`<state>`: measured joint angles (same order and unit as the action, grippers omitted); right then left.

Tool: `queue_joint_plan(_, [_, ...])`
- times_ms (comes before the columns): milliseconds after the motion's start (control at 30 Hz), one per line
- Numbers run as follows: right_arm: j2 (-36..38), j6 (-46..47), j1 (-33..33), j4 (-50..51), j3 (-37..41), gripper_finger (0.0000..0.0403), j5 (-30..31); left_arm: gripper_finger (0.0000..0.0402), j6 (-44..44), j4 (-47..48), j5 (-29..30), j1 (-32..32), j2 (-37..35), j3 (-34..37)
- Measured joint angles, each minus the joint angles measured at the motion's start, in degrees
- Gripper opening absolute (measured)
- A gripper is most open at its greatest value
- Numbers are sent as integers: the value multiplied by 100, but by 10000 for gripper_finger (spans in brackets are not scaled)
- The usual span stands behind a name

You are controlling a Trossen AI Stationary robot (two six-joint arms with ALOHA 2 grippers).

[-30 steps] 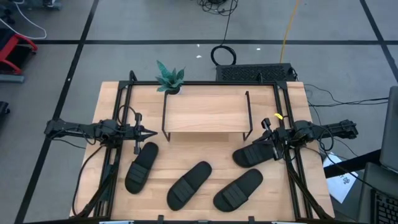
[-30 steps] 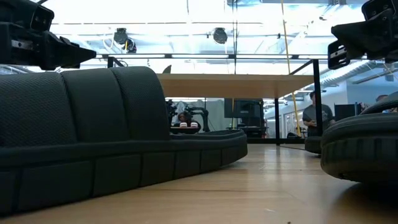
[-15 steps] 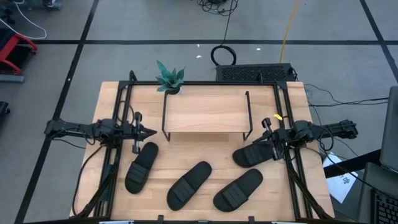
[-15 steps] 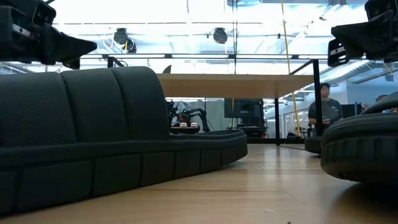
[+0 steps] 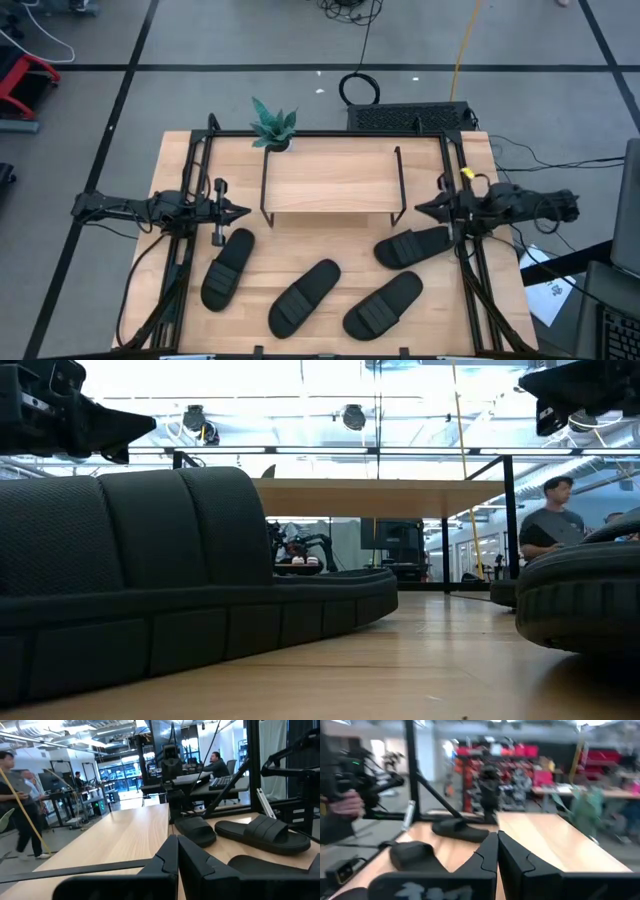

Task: Pick and place slides into the shelf
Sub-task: Put the slide on the shelf

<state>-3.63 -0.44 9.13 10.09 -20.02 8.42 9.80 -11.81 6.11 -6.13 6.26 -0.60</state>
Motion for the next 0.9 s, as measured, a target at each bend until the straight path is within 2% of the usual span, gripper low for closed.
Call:
queue_joint_plan(167, [-477,526,-2,1390,-921,0,642,8,9,31,2,-2,11,0])
queue_joint_plan(333, [-771,1394,-2,2674,-1596,0,616,8,4,57,2,-2,11,0])
queue_joint_plan(467, [-851,2024,-2,3229,-1805,13,209,8,-7,57,20,-2,11,0])
queue_joint_plan(567, [-860,2490,-2,3694,-1804,46,-107,8,-96,58,108,-1,11,0])
queue_joint_plan(700, [-878,3205,-2,4256,-1791,112,-537,8,-100,143,321,0,11,0])
queue_joint_plan(900, [-897,3890,0,4327,-1620,217,-997,8,-114,225,455,0,11,0])
